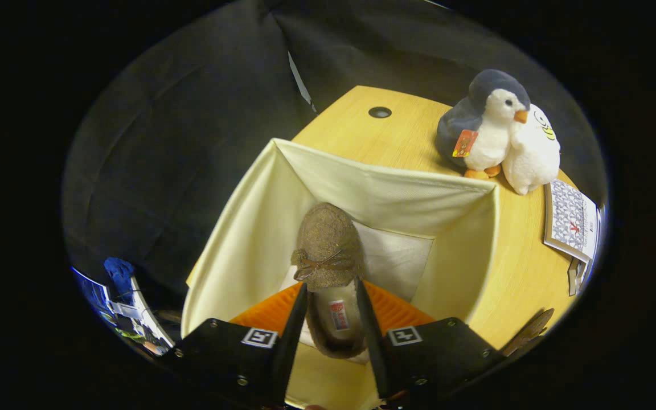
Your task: Open the storage box then place both shoes into the box .Put the left shoe in first, then the right shoe, with the right side of both shoes facing outward in a uniform manner.
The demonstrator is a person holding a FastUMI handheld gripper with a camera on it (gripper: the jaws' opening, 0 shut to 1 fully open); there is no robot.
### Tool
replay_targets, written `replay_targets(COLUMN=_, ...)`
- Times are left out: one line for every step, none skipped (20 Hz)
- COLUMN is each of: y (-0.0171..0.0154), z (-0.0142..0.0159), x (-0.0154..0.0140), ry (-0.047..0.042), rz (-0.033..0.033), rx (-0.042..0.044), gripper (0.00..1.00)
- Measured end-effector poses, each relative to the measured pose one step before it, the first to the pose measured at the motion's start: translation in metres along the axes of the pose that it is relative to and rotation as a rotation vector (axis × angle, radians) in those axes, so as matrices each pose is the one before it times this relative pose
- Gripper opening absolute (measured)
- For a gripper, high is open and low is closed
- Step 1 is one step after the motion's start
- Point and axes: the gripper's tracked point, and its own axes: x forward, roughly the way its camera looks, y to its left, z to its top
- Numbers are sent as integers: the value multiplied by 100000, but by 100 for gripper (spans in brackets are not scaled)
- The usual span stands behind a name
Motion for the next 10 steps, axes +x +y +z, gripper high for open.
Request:
replay_targets(y=16, z=391, x=-1490, ry=-2206, rz=1570, rx=249, gripper=62)
replay_targets(y=-14, z=590, x=-1728, ry=-2942, rz=1073, rx=-7, gripper=64)
replay_targets(y=-100, z=535, x=-1783, ry=-2874, rz=754, rx=325, gripper=64)
replay_targets(y=5, z=529, x=-1730, ry=-3098, rz=1304, rx=212, gripper=64)
replay_targets(y=-357, z=424, x=-1774, ry=-2990, rz=327, rx=247, gripper=64)
replay_targets(y=-626, z=519, x=-1663, ry=-2975, rz=-259, rx=133, gripper=64)
replay_targets(y=-688, z=368, x=-1598, ry=-2789, rz=-605, rx=551, gripper=64)
replay_targets(y=-785, z=146, x=-1621, ry=-2135, rz=-526, rx=884, gripper=64)
replay_targets(y=-828, z=-24, x=-1473, ry=-1869, rz=-344, rx=887, gripper=64)
replay_targets(y=-1152, z=-22, x=-1448, ry=-1830, rz=-1180, rx=780, gripper=64)
